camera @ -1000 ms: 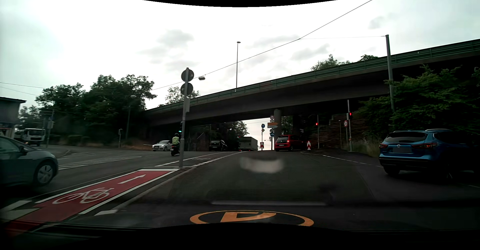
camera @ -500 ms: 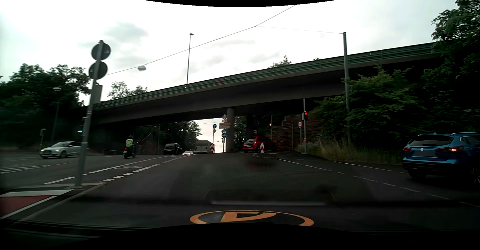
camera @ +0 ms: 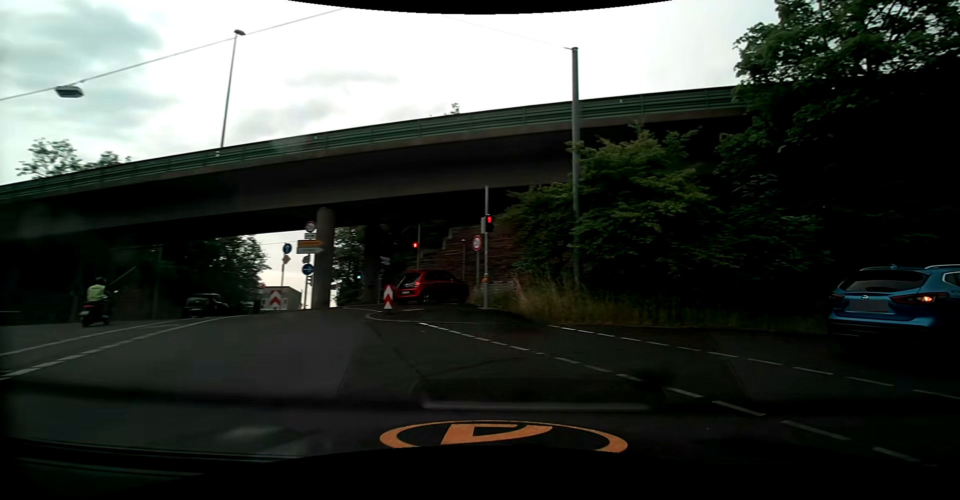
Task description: Follow the waypoints while adhering to traffic rules and regulations
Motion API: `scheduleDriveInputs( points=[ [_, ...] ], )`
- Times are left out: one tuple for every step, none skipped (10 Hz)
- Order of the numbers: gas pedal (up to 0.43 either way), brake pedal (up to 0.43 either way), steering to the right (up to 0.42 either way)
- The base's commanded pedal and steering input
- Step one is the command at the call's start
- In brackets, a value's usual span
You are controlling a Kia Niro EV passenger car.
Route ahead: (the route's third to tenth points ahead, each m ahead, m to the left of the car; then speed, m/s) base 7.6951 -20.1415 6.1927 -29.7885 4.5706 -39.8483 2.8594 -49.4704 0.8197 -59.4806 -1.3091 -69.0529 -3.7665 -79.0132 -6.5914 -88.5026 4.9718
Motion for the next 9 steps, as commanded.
scheduleDriveInputs(
  points=[
    [0.130, 0.000, 0.469],
    [0.130, 0.000, 0.492],
    [0.130, 0.000, 0.507],
    [0.130, 0.000, 0.532],
    [0.130, 0.000, 0.557],
    [0.138, 0.000, 0.574],
    [0.150, 0.000, 0.583],
    [0.150, 0.000, 0.579],
    [0.177, 0.000, 0.570]
  ],
)
